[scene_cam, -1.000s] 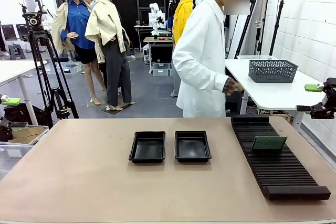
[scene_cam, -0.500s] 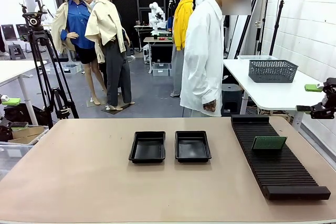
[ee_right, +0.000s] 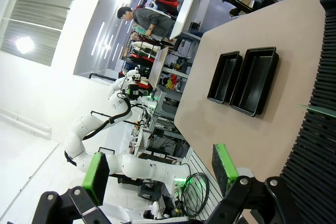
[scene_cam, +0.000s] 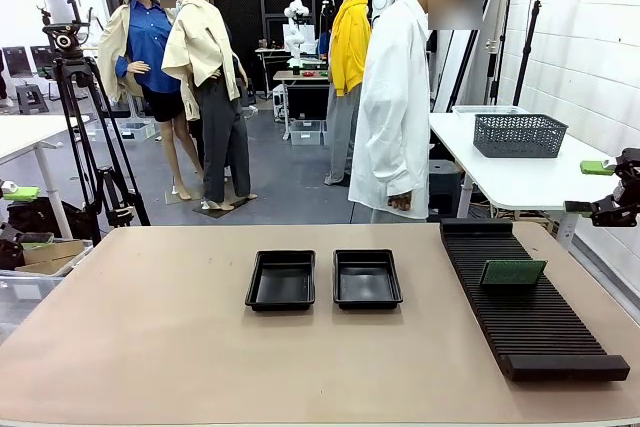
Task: Inspect and transfer BCBs to ESD trays.
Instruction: Pick up the Blank PCB from the PCB Rack and place it in the left ESD tray.
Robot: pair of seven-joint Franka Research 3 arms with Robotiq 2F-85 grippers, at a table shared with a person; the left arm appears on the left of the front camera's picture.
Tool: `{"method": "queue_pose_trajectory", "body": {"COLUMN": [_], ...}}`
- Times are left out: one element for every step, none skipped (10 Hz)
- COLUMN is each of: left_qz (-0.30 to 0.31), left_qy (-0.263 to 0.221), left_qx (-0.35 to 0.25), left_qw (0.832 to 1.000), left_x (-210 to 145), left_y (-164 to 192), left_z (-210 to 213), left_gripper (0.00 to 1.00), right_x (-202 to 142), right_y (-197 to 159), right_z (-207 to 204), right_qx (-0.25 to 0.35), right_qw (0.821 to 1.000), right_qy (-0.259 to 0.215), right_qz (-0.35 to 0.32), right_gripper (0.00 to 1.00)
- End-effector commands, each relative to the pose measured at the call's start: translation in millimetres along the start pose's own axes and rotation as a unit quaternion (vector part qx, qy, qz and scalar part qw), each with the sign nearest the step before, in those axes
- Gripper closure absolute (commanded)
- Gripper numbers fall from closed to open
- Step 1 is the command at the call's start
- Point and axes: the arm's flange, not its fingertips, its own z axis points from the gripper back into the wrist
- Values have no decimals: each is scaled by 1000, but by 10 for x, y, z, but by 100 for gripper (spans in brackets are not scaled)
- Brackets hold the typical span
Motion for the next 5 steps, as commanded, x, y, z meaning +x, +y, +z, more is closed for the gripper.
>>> {"method": "queue_pose_trajectory", "body": {"left_qz": [1, 1, 1, 1, 1], "left_qy": [-1, -1, -1, -1, -1], "left_qx": [1, 1, 1, 1, 1], "left_qw": [1000, 1000, 1000, 1000, 1000], "left_x": [-2, -2, -2, -2, -2], "left_y": [-5, -5, -5, -5, -5], "left_z": [1, 1, 1, 1, 1], "left_gripper": [0, 0, 0, 0, 0], "right_x": [-16, -16, -16, -16, -16], "right_y": [5, 5, 5, 5, 5], "right_z": [3, 3, 3, 3, 3], "right_qx": [-4, -4, -4, -4, -4], "right_qw": [1000, 1000, 1000, 1000, 1000], "right_qy": [-3, -3, -3, -3, -3], "right_qz": [3, 3, 3, 3, 3], "right_gripper": [0, 0, 0, 0, 0]}}
